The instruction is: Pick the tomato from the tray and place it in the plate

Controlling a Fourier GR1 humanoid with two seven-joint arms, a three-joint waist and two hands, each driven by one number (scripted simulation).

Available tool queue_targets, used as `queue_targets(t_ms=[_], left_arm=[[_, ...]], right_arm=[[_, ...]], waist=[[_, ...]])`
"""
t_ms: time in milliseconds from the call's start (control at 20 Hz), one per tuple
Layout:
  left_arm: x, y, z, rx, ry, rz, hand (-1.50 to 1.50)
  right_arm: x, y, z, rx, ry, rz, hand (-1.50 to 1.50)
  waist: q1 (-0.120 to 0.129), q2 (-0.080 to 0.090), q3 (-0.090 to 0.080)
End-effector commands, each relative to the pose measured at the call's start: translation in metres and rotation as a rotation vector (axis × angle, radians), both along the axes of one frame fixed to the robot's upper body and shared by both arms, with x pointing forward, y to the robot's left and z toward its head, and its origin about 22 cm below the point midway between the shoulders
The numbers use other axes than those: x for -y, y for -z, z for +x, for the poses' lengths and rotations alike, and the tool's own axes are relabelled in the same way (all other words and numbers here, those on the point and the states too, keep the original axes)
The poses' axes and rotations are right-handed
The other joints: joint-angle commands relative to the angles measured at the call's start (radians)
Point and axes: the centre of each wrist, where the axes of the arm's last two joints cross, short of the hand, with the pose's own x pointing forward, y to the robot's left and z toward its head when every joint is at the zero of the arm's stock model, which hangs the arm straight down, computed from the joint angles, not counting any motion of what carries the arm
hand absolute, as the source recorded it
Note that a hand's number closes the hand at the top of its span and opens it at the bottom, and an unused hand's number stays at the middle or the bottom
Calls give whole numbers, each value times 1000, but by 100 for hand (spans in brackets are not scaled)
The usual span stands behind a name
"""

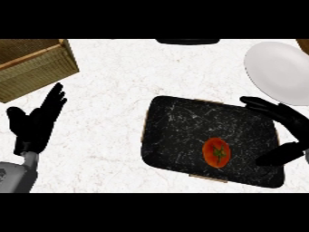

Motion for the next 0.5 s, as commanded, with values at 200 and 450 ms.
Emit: queue_targets(t_ms=[200,450], left_arm=[[-6,-4,6,-7,-11,-4,0],[1,-4,4,-10,-5,-7,0]], right_arm=[[-22,-2,-4,-18,-80,-212,-150],[-30,0,-18,39,-51,-374,-150]], waist=[[-6,-1,-1],[-7,-3,-1]])
